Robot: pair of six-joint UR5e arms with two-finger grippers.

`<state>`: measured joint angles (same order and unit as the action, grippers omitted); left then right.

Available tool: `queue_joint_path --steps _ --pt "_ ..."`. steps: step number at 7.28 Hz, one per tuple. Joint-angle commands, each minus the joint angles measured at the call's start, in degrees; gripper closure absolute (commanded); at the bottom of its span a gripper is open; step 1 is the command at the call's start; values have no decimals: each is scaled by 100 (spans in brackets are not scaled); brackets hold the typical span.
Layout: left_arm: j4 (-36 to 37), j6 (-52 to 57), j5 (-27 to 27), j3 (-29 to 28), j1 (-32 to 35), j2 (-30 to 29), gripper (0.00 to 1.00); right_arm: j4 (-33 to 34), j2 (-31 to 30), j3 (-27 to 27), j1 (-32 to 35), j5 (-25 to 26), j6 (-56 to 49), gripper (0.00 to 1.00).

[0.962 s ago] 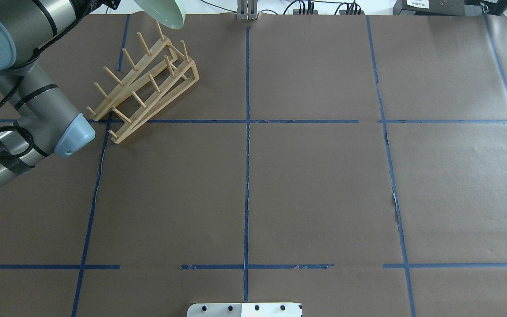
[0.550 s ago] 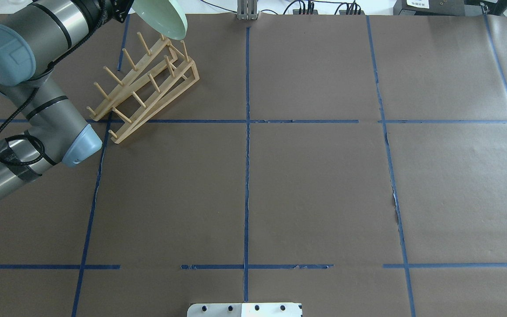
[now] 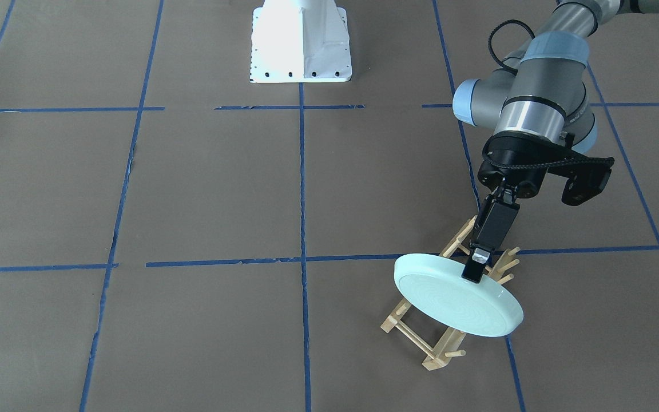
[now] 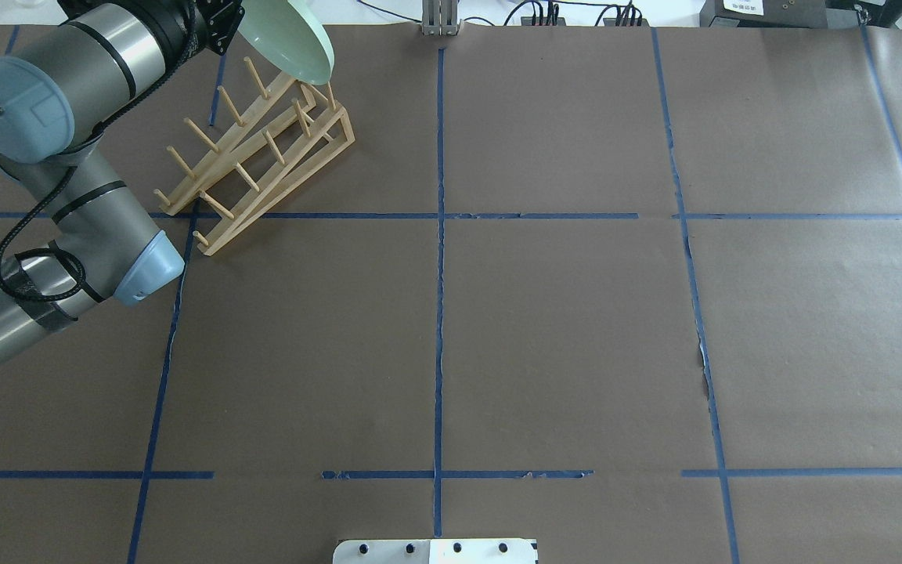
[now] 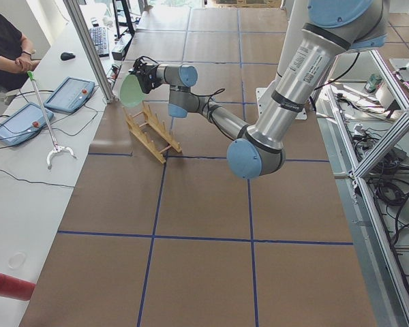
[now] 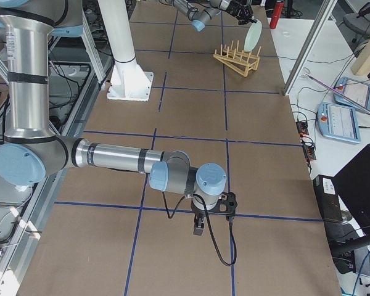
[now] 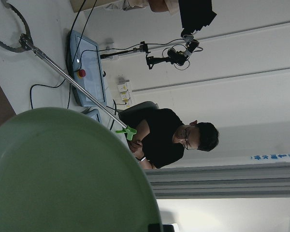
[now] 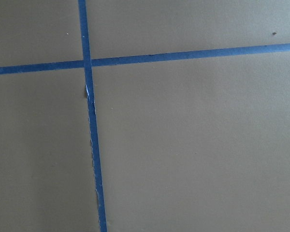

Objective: Place plate on rack
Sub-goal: 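Carry the upright plate with the left gripper above the wooden rack, then lower the plate edge-down between the rack's dowel pegs with the left gripper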

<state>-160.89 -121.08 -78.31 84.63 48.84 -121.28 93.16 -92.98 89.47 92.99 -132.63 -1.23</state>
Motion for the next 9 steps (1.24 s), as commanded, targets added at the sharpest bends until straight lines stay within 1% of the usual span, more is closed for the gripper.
queue_joint_path --steps 1,4,7,8,9 --pt "-4 -3 0 -217 -23 -10 100 0 -1 0 0 0 0 0" --pt "-187 -3 9 -472 -67 -19 100 0 -1 0 0 0 0 0" --pt "-197 -3 27 -500 -155 -27 100 0 -1 0 0 0 -8 0" --pt "-197 -3 18 -508 -173 -19 43 0 -1 0 0 0 0 0" --pt "-197 -3 18 -535 -173 -19 16 0 -1 0 0 0 0 0"
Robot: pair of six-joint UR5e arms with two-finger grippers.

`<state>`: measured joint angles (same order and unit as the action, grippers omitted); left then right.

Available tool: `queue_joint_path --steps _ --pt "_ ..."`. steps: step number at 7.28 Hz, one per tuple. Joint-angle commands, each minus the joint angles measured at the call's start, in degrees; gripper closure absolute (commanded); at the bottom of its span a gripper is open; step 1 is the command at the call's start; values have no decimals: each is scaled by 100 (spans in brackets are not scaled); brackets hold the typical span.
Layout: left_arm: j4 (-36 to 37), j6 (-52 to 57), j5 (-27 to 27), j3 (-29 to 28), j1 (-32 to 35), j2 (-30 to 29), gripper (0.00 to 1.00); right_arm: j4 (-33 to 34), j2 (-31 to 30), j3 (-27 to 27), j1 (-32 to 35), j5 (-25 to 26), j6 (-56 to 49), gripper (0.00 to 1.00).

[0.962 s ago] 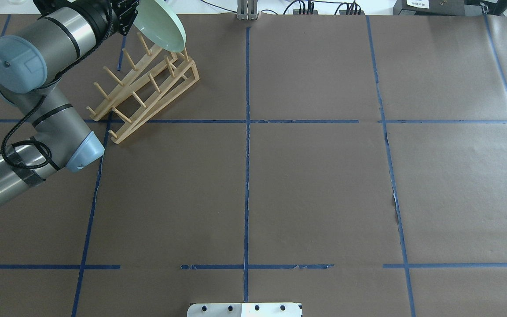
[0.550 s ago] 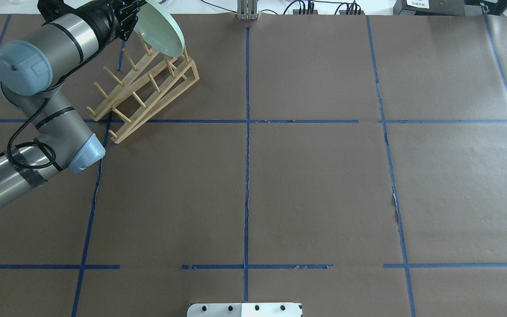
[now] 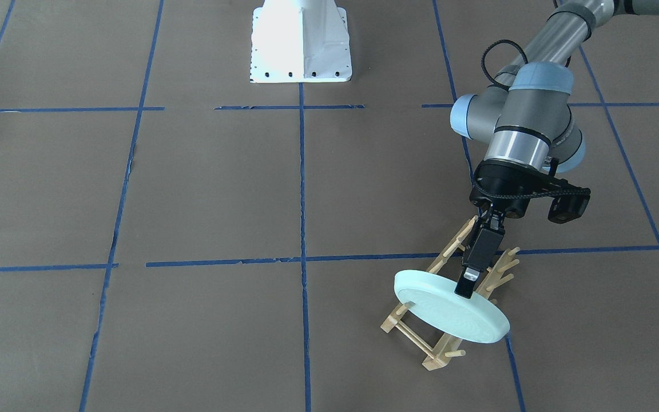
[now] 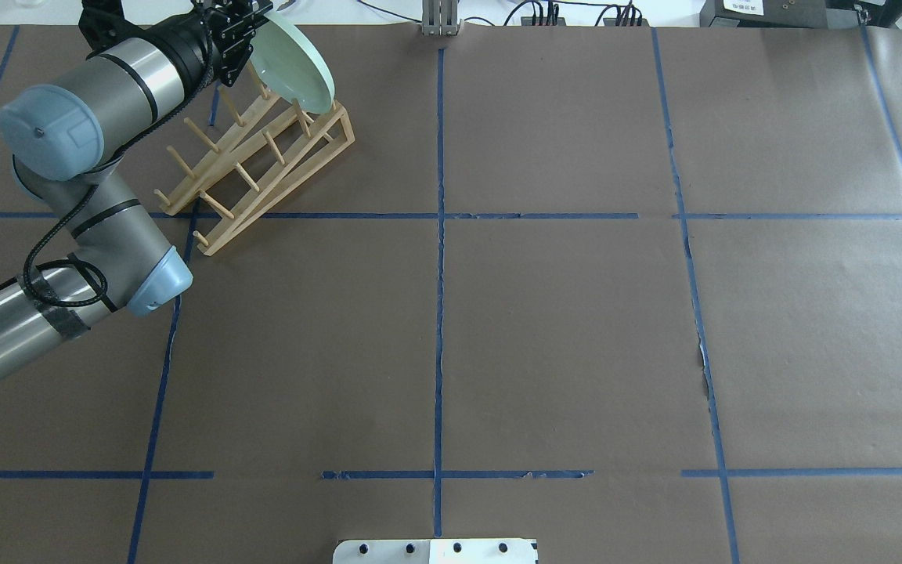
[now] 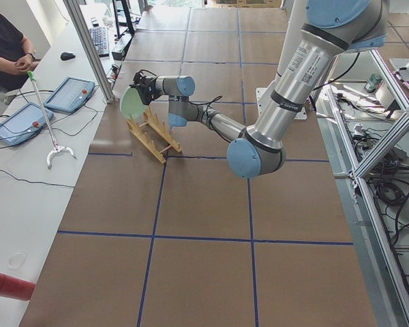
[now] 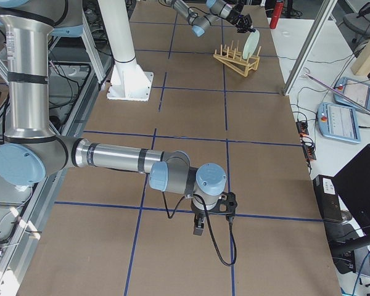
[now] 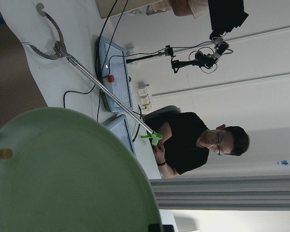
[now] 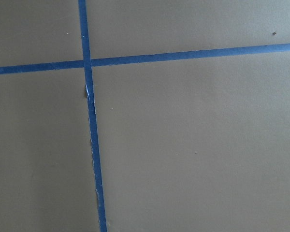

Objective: Place plate on rack
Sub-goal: 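Lower the plate edge-down between the rack's dowel pegs with the left gripper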

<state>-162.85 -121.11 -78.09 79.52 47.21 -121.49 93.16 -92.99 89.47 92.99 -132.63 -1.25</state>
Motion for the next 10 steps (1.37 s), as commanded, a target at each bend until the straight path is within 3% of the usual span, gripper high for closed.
queue_joint_path --steps 1,5,8,10 --pt "8 8 5 -33 -10 3 0 0 9 0 0 0 2 0" --pt "25 656 -48 -24 -1 -15 0 0 0 0 0 0 2 0" --pt "480 3350 -136 186 25 55 0 0 0 0 0 0 2 0" --pt "1157 4686 -371 782 147 370 0 0 0 0 0 0 2 0"
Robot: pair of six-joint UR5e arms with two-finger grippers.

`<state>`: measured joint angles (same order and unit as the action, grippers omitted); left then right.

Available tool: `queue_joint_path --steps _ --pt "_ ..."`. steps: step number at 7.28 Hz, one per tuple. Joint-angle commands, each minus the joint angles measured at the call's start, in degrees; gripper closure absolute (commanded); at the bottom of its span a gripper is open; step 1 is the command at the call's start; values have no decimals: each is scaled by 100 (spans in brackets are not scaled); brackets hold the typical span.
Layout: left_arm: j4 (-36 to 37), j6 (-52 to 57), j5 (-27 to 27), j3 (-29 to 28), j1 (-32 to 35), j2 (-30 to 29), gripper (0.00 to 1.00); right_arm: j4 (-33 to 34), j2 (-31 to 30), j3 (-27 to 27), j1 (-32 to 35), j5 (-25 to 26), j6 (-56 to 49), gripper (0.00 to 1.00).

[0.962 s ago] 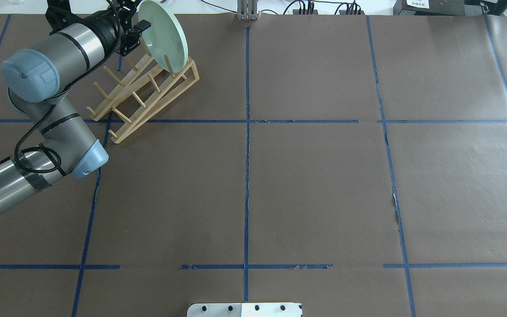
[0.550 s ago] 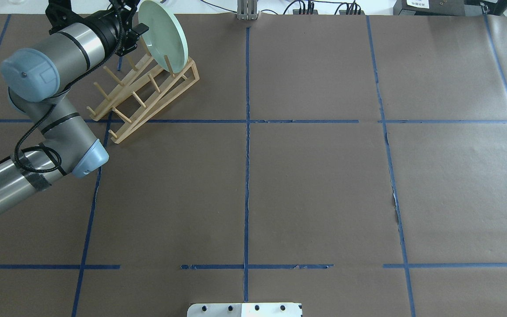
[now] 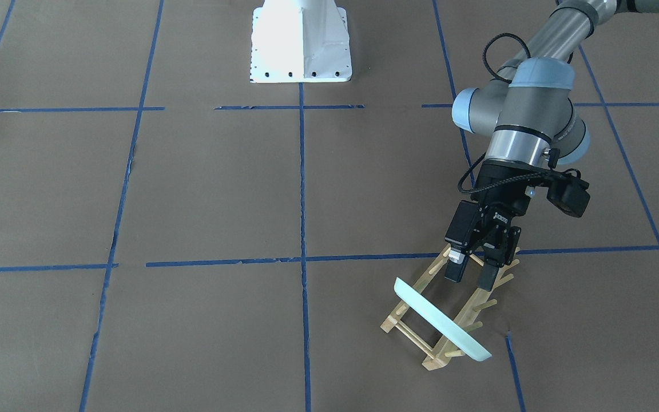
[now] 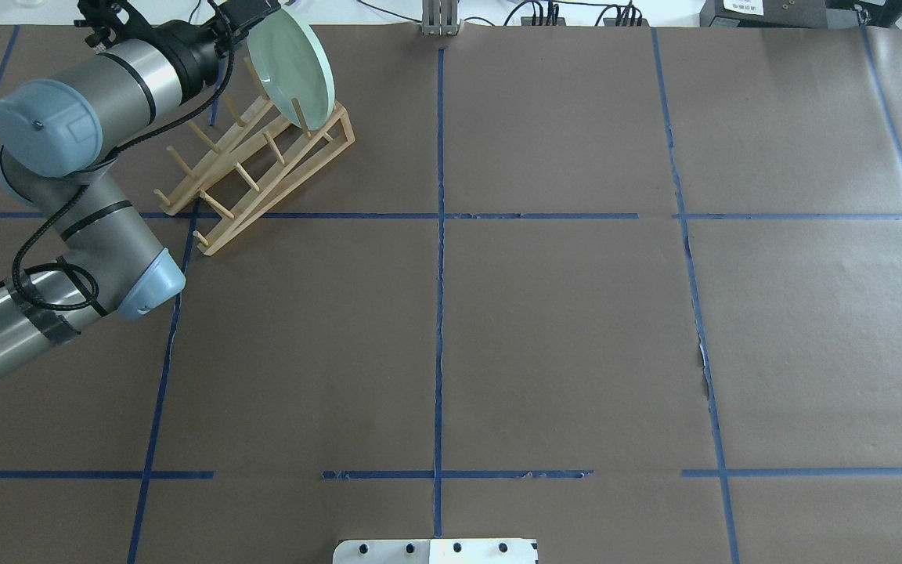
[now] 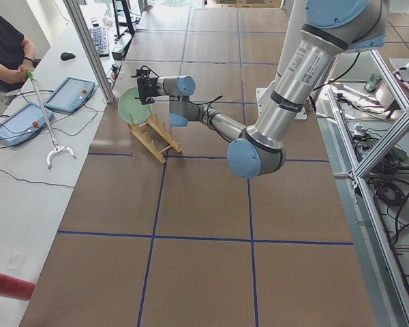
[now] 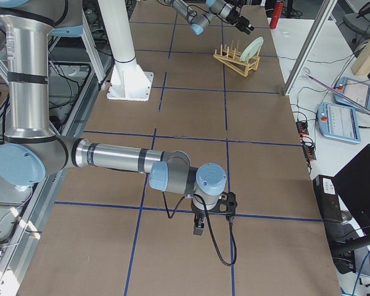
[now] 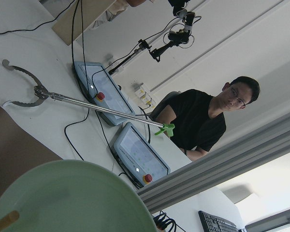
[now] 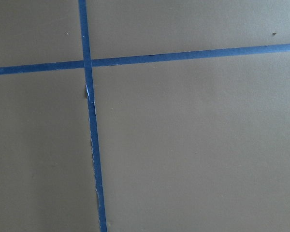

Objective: Place plate on rack
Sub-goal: 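Lower the plate edge-down between the rack's dowel pegs with the left gripper, then open the left gripper and pull it back away from the rack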

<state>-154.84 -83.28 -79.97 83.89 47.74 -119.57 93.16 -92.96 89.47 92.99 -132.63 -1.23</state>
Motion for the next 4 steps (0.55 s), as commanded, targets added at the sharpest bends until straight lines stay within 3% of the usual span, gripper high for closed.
queue_joint_path --steps 1,2,4 --pt "358 1476 -812 548 469 423 0 0 -3 0 0 0 0 0" --pt "462 1995 -1436 663 847 661 0 0 -3 0 0 0 0 0" --pt "1616 3994 -2597 708 1778 663 0 0 -3 0 0 0 0 0"
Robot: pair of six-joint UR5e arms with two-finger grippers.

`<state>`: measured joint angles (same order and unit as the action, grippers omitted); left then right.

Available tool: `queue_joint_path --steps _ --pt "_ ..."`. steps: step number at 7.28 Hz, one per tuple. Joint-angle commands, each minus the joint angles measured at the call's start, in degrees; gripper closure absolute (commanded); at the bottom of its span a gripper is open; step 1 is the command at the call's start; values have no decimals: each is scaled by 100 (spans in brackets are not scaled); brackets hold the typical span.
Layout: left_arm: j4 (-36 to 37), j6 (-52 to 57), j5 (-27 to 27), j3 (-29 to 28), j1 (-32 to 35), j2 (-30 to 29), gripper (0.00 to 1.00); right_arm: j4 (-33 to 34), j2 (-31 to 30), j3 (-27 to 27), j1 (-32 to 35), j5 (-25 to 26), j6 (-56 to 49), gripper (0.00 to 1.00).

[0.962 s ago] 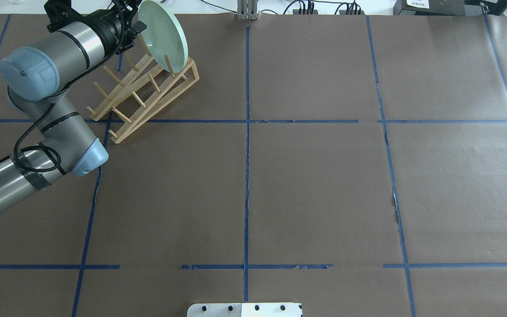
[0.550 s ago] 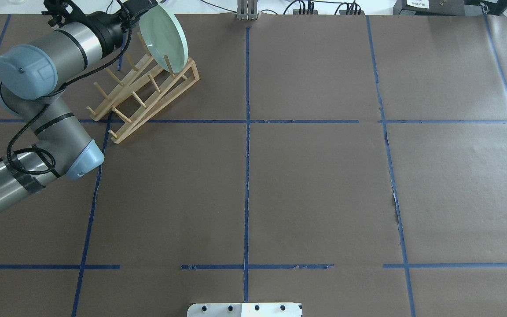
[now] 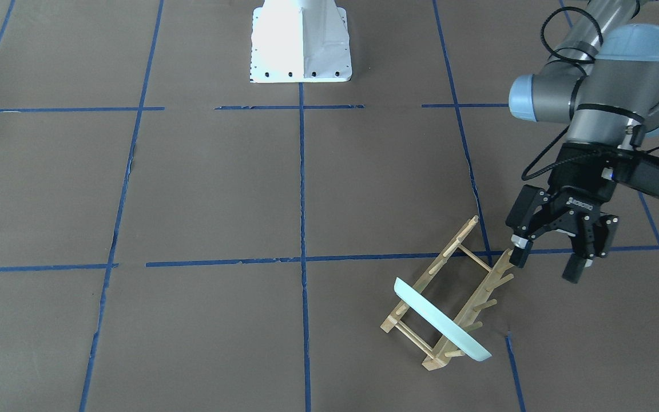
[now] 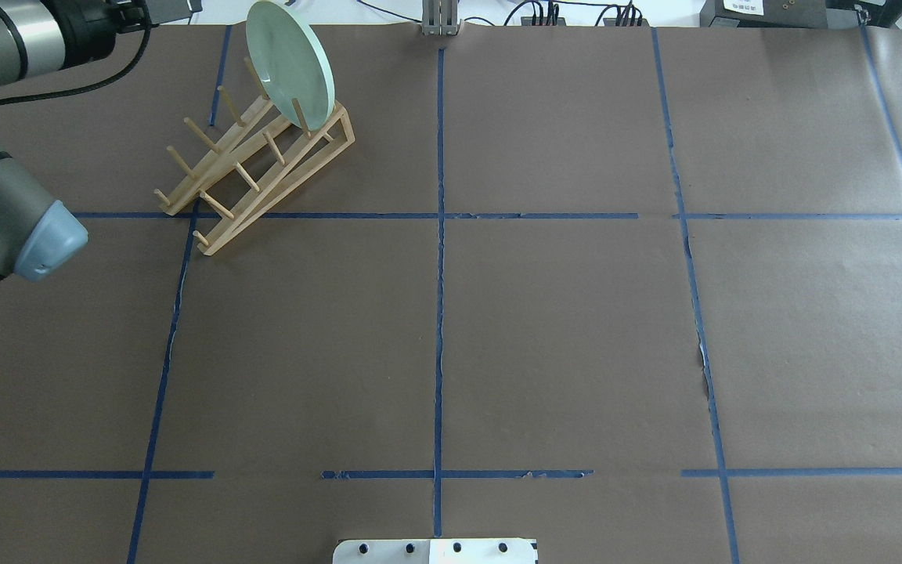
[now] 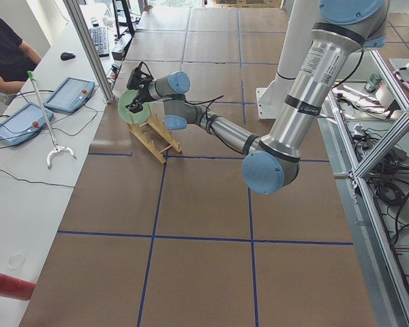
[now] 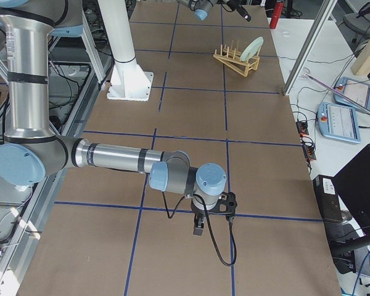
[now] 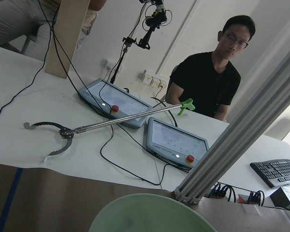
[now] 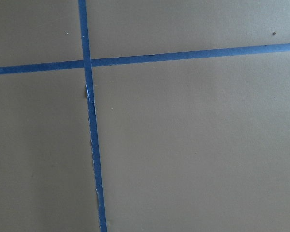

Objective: Place plate on rack
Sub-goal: 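Open the left gripper and pull it back away from the rack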

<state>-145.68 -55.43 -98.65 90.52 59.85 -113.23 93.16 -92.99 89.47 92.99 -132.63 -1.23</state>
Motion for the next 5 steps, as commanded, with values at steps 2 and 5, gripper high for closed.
queue_joint_path --steps 2,5 --pt "2151 2409 -1608 176 1088 55 0 0 0 0 0 0 0 0" --pt "3316 3283 -2226 167 1231 414 0 0 0 0 0 0 0 0"
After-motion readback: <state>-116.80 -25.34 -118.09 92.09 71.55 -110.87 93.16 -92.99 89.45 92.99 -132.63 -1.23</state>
